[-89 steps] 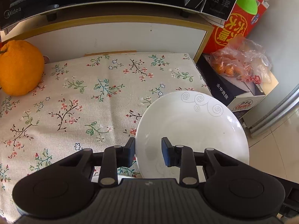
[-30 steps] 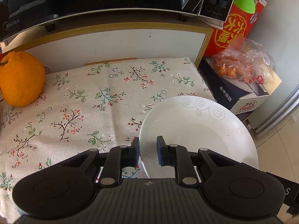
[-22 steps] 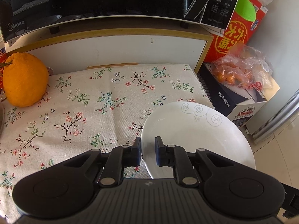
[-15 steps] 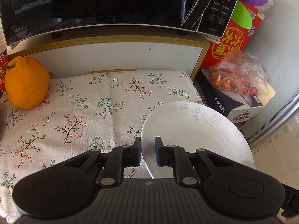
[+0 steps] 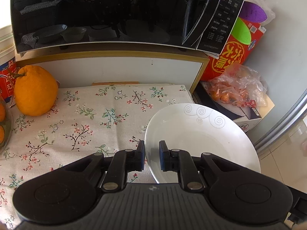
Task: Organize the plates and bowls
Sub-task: 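Lift the white plate off the tablecloth with both grippers, then carry the white plate with both grippers over the stacked blue plates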
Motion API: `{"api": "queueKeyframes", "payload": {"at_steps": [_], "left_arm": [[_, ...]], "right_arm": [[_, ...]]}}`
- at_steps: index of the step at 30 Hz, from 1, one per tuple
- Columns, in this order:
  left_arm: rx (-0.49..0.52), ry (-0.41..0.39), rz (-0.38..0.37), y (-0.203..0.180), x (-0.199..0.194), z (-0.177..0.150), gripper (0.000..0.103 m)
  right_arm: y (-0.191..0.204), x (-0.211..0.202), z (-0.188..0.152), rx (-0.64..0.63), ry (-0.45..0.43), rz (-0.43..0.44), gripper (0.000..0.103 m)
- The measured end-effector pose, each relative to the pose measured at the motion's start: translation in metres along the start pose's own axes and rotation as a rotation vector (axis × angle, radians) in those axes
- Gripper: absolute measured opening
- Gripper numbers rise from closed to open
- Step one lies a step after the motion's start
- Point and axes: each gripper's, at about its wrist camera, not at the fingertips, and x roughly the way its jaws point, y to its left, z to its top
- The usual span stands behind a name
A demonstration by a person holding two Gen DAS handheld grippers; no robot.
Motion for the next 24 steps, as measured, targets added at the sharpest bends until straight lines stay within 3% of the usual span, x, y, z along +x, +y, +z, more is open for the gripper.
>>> {"api": "queueKeyframes", "payload": {"at_steps": [24], "left_arm": [[-0.035,-0.073,0.010,0.018,-0.065,0.004,0.013]], "right_arm": [[0.036,-0.050,-0.001,-0.068,-0.057,0.045,0.011]]}}
